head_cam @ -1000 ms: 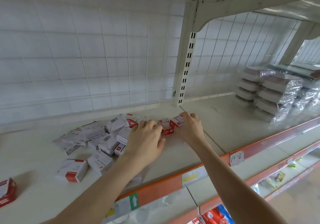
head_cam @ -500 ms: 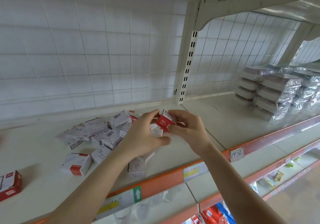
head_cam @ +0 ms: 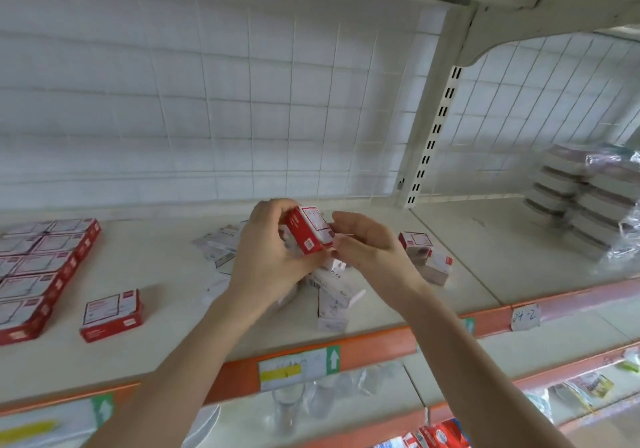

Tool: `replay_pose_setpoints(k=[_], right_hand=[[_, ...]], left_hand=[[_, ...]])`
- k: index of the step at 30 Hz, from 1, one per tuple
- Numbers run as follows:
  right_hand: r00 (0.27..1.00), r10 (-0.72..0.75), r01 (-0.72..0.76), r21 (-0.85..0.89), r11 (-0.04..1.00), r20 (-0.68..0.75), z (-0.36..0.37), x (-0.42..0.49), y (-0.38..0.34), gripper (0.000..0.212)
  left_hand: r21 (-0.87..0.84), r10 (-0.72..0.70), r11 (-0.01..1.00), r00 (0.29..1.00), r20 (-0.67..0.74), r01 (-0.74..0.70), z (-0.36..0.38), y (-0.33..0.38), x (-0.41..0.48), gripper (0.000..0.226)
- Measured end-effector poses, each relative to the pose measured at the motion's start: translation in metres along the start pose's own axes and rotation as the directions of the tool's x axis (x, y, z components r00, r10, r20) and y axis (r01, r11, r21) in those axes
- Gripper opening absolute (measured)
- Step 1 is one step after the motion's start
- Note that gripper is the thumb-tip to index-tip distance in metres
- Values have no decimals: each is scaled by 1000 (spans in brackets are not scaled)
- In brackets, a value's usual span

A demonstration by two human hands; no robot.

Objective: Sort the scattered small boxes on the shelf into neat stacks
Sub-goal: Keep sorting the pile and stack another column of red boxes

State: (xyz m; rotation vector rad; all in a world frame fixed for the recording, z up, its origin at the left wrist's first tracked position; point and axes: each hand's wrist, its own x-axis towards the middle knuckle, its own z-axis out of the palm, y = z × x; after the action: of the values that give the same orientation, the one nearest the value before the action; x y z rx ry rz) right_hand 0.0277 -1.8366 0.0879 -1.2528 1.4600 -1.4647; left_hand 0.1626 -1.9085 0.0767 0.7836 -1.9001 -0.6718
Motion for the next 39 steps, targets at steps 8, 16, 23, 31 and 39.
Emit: replay_pose_setpoints(k=[8,16,23,31,39], right_hand=[[999,-25,13,-329,944,-32,91,6,-2,26],[1000,-17,8,-462,887,-13,160,6,5,29],[1000,4,-7,-654,756,-7,207,5,19,53],[994,12,-91,-734,673,-112,226,2,35,53],[970,-35,-139,-668,731,-240,231,6,24,48]], left_hand=[[334,207,929,973,-105,-161,-46,-31,-33,67],[595,-49,801,982,183,-70,-121,-83,-51,95],[727,-315,687,890,329,-25,-156,-118,-60,48],[662,-311,748,860,405,-41,-169,-130,-50,35],[488,-288,867,903,319,104,-183,-125,-51,43]])
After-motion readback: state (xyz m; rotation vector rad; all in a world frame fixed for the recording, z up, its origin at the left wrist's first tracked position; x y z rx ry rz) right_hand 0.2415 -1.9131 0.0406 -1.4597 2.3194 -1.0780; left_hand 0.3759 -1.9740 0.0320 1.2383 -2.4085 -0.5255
